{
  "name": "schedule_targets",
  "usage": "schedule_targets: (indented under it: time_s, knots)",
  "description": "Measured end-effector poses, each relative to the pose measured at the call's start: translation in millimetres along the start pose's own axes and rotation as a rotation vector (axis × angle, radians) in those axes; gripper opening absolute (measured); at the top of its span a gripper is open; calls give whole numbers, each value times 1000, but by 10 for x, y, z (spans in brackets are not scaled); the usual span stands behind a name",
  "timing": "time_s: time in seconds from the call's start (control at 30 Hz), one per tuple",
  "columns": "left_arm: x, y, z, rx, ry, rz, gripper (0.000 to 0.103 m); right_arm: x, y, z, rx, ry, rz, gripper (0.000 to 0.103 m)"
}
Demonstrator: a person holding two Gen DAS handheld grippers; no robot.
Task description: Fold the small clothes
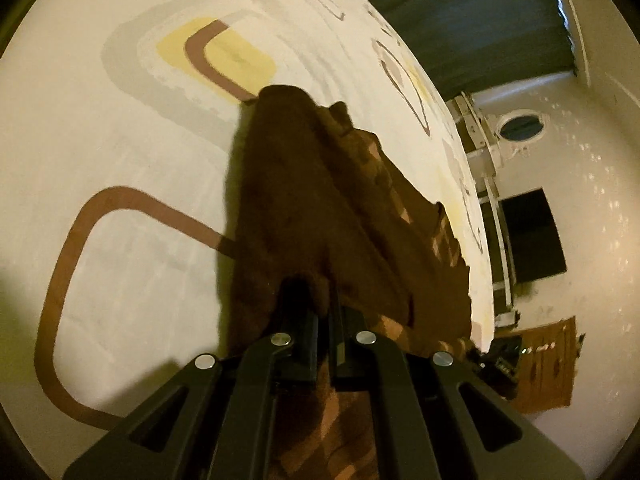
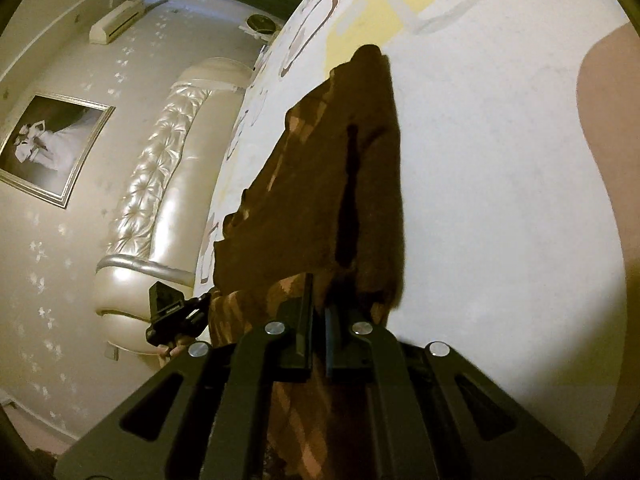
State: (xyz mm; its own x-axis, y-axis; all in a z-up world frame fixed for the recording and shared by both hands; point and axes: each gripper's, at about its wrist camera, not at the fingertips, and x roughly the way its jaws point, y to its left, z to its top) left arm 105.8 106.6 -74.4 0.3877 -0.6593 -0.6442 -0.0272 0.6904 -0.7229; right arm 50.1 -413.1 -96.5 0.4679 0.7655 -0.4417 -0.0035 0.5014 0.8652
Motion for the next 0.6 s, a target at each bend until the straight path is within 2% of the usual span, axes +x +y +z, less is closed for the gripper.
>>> schedule_targets:
  time_s: [0.07, 0.17, 0.3, 0.33, 0.43, 0.6]
  knots:
    - [-60, -10, -13, 18, 0, -12, 3, -58, 51, -17, -9, -1, -3, 6]
    - [-270, -20, -114, 55, -22, -21, 7, -209, 112, -66, -37, -1, -24, 16]
    - [-545, -29, -359, 132, -25, -12, 34, -468, 203, -179, -78, 7, -37, 23]
    - [-607, -11, -436, 144, -13, -17, 40, -518, 224, -213, -86, 13, -35, 26]
    - [-702, 80, -718, 163, 55, -4, 49, -669, 244, -373, -113, 47, -42, 27]
    - [-702, 263, -1115, 138, 170, 39, 50, -753, 199, -616, -138, 108, -71, 28]
